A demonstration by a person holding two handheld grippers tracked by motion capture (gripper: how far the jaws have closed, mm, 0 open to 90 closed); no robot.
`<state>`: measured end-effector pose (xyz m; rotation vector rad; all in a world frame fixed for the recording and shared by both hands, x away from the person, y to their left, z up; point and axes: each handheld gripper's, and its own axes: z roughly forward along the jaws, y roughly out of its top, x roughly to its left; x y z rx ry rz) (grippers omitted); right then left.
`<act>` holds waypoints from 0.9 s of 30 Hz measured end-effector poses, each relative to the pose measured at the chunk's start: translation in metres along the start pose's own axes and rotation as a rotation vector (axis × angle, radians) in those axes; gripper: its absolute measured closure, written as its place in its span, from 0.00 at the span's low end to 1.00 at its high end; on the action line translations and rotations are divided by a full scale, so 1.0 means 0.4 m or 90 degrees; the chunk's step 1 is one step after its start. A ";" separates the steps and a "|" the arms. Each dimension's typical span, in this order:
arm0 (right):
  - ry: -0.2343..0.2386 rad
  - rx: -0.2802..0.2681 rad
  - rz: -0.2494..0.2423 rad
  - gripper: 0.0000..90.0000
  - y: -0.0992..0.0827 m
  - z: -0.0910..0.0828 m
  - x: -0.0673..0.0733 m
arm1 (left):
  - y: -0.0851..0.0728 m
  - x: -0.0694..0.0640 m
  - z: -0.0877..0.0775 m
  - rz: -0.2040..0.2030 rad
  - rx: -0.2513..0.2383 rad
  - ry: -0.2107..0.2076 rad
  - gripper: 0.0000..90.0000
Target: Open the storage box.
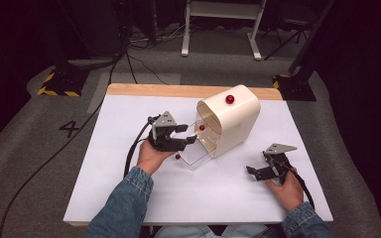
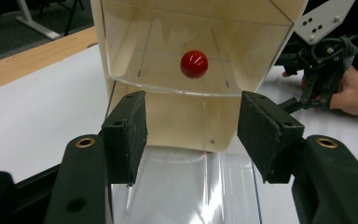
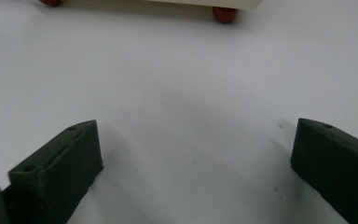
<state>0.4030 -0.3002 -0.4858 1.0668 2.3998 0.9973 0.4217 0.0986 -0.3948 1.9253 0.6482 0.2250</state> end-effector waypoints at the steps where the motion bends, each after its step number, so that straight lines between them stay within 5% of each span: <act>1: 0.000 0.000 0.000 0.02 0.000 0.000 0.000 | 0.001 -0.002 0.007 0.000 -0.002 -0.001 0.48; 16: 0.000 0.000 0.000 0.02 0.000 0.000 0.000 | 0.005 0.006 0.067 -0.006 -0.043 -0.003 0.60; 23: -0.001 0.000 -0.001 0.02 0.000 0.000 0.000 | 0.014 -0.001 0.074 0.015 -0.053 0.001 0.81; 27: -0.001 0.000 -0.001 0.02 0.000 0.000 0.000 | 0.014 -0.004 0.073 0.023 -0.052 0.006 0.82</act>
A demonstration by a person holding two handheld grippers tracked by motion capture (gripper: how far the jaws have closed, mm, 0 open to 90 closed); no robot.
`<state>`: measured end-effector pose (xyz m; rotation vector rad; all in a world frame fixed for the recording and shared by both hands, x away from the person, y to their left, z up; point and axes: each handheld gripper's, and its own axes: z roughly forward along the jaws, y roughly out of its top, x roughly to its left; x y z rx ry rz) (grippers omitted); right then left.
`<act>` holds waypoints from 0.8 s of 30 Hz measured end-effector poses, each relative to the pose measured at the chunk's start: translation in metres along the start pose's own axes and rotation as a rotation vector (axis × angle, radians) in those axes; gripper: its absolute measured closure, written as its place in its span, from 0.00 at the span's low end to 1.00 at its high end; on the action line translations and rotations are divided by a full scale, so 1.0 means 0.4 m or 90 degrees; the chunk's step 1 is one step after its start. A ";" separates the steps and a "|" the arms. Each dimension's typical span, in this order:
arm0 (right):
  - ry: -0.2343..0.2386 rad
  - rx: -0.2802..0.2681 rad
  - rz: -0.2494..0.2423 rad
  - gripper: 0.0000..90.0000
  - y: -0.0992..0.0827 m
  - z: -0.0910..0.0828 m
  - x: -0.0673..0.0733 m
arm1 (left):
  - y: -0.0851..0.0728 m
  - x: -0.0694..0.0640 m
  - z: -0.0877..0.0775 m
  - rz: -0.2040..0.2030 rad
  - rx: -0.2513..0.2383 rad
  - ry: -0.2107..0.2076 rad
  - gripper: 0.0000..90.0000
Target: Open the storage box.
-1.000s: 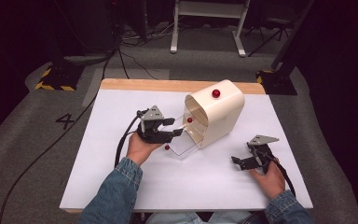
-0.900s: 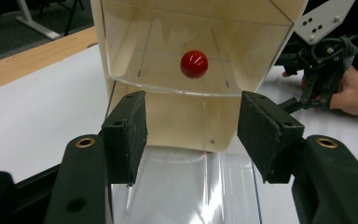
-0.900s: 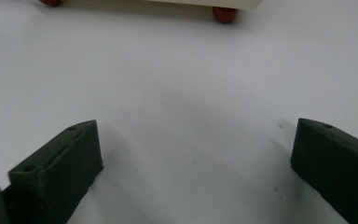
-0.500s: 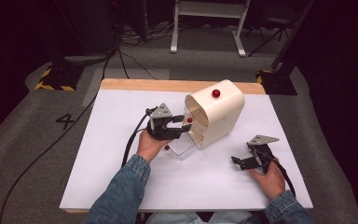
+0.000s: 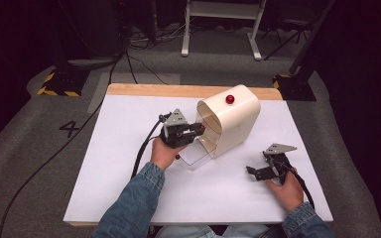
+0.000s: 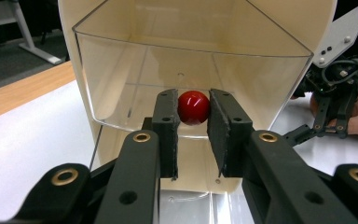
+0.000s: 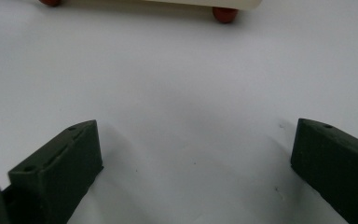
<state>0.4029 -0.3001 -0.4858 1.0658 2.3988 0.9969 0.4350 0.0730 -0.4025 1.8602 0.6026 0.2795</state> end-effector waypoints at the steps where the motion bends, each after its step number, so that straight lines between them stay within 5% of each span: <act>1: 0.000 0.000 0.000 0.02 0.000 0.000 0.000 | 0.000 -0.001 0.000 0.002 0.001 0.001 0.82; 24: -0.001 -0.001 -0.001 0.02 0.000 0.000 0.001 | -0.030 -0.017 -0.122 0.009 0.010 0.018 0.82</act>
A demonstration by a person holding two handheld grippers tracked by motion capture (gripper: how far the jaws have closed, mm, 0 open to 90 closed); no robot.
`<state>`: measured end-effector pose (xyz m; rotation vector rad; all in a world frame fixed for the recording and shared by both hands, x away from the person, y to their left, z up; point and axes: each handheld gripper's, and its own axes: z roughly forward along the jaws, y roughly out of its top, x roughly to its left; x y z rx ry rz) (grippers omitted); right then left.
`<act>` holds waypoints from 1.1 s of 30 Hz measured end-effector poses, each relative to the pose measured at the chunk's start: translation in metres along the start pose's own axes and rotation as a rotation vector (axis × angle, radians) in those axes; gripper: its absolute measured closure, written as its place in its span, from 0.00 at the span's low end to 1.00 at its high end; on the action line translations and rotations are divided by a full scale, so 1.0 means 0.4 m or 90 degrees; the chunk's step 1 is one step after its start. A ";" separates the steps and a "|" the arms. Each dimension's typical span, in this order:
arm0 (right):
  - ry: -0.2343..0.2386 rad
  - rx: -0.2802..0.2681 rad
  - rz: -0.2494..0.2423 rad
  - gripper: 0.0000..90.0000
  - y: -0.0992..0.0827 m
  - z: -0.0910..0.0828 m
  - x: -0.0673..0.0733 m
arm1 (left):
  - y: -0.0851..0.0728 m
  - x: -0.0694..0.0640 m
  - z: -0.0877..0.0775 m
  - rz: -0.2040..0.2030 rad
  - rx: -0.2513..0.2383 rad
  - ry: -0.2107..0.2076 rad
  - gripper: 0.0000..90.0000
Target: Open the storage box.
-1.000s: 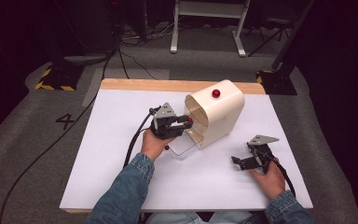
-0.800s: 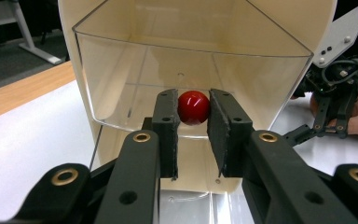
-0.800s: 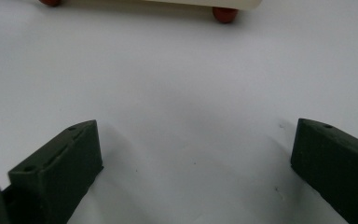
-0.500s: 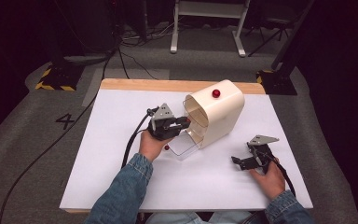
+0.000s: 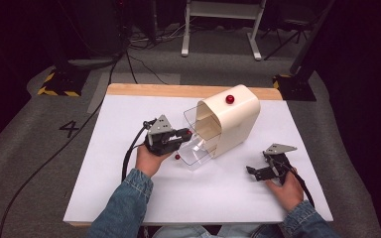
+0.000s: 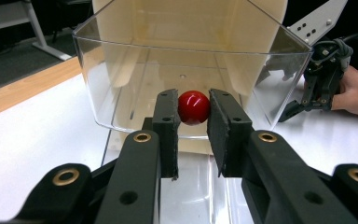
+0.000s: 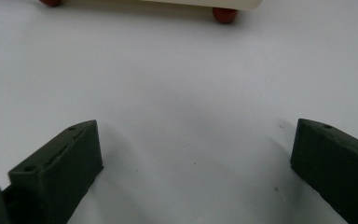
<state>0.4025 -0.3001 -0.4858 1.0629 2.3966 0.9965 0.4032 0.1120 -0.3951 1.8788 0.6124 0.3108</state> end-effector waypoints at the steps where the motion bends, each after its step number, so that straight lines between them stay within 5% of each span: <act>1: 0.000 0.000 0.000 0.02 0.000 0.000 0.000 | -0.002 -0.001 -0.005 0.000 -0.001 0.001 0.82; 25: 0.000 0.000 -0.001 0.02 0.000 0.000 0.000 | -0.037 -0.004 -0.059 0.006 0.009 0.003 0.81; 29: 0.000 0.000 -0.001 0.02 0.000 0.000 0.000 | -0.039 -0.003 -0.055 0.002 0.027 -0.001 0.62; 33: 0.000 0.000 -0.001 0.02 0.000 0.000 -0.001 | -0.046 -0.005 -0.055 0.002 0.036 -0.004 0.60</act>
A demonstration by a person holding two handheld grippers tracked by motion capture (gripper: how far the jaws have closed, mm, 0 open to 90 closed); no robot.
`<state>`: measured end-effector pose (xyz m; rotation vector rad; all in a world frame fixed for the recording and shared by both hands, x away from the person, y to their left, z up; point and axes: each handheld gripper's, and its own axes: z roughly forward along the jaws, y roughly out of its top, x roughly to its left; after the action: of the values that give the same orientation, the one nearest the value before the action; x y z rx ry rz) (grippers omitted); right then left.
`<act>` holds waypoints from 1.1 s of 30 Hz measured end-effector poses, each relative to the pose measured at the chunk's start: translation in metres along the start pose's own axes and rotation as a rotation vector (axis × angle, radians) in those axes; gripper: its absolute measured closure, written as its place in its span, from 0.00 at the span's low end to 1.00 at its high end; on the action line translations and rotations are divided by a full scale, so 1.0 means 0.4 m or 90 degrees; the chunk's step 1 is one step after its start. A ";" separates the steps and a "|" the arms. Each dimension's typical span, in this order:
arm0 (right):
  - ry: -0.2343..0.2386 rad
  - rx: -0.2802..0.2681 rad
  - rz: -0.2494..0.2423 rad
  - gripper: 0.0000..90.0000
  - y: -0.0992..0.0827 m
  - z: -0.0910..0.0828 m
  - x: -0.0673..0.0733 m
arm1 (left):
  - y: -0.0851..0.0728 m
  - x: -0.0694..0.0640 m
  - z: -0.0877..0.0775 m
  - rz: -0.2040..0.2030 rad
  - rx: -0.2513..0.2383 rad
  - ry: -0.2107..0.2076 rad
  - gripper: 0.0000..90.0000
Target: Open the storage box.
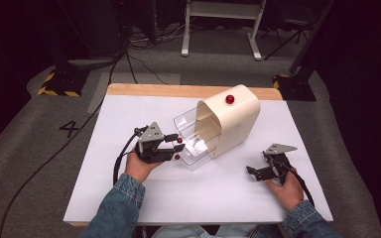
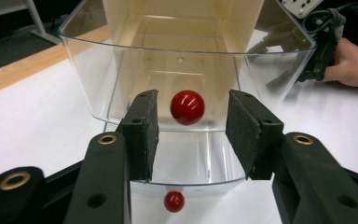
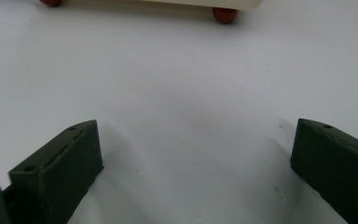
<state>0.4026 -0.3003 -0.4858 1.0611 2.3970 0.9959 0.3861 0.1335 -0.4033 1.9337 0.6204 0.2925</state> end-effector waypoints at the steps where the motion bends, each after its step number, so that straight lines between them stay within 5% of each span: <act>1: 0.001 0.000 0.001 0.02 0.000 0.000 0.000 | -0.001 0.002 -0.002 0.005 0.002 0.005 0.58; 13: 0.002 -0.001 0.000 0.02 0.000 0.000 0.000 | -0.022 0.002 -0.036 -0.017 0.008 0.015 0.55; 24: 0.005 0.001 0.003 0.02 0.001 0.000 -0.002 | -0.039 -0.029 -0.118 0.010 0.047 0.062 0.48; 33: 0.006 0.001 0.003 0.02 0.001 0.001 -0.002 | -0.100 -0.013 -0.191 -0.023 0.075 0.079 0.39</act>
<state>0.4034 -0.3005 -0.4857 1.0665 2.4039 1.0023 0.3348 0.2028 -0.4060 2.0262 0.7682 0.3622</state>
